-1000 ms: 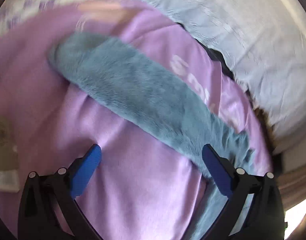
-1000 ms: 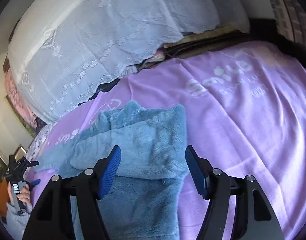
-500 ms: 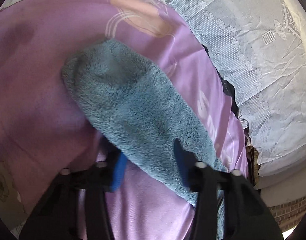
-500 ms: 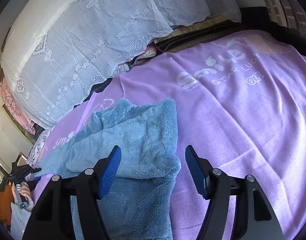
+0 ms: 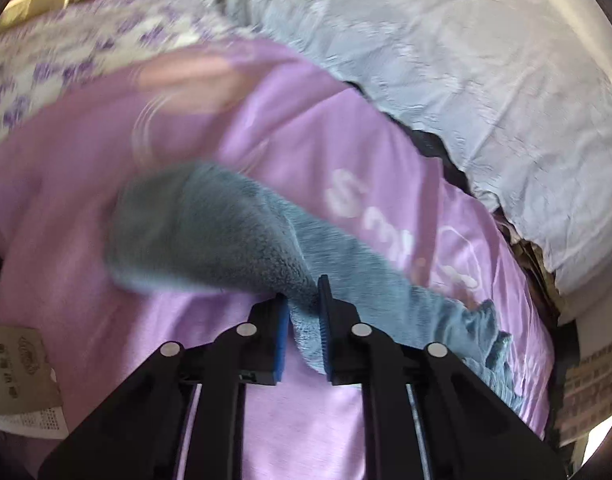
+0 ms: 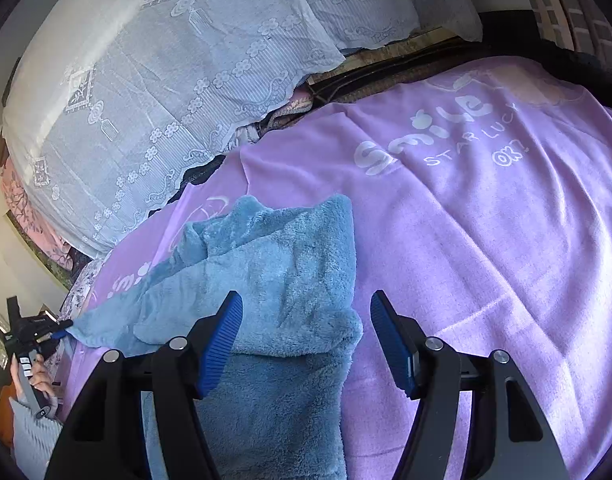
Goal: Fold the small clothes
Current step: 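Grasp the other sleeve cuff with the left tool and lift it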
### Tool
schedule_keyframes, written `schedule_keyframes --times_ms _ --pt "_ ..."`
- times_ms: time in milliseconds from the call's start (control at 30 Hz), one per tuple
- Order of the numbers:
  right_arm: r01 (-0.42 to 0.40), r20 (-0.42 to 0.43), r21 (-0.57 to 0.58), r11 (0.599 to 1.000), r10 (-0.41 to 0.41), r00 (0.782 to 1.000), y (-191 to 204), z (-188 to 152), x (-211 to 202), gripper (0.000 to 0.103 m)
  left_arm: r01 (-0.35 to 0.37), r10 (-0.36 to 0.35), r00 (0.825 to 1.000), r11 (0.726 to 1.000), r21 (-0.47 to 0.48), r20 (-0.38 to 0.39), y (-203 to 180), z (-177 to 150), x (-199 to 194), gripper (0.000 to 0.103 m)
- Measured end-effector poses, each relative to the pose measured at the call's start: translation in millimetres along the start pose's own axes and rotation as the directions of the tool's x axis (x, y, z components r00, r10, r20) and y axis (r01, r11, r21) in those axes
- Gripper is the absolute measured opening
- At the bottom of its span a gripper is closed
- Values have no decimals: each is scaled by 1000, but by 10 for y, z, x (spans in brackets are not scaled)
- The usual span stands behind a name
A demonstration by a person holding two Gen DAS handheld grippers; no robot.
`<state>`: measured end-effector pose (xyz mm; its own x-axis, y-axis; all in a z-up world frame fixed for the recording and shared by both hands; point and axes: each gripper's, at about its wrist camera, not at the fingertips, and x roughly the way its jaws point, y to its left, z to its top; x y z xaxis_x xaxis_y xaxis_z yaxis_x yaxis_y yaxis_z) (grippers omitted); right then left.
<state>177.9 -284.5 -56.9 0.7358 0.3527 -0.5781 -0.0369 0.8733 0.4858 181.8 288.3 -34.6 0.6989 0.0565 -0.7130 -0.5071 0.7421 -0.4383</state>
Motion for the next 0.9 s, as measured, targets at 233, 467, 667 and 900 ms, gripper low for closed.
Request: schedule_keyframes --times_ms 233,467,667,900 --pt "-8 -1 -3 1000 8 1000 21 -8 -8 67 7 -9 999 997 76 33 -304 -32 -151 10" --pt "-13 -6 0 1000 13 1000 23 -13 2 67 -6 6 1000 998 -67 -4 23 -32 43 15" --pt "-14 -11 0 1000 14 1000 18 -10 15 67 -46 47 999 983 -180 2 289 -7 115 35" --pt "-20 -7 4 1000 20 1000 15 -3 5 67 -33 35 999 993 -113 16 144 20 43 8"
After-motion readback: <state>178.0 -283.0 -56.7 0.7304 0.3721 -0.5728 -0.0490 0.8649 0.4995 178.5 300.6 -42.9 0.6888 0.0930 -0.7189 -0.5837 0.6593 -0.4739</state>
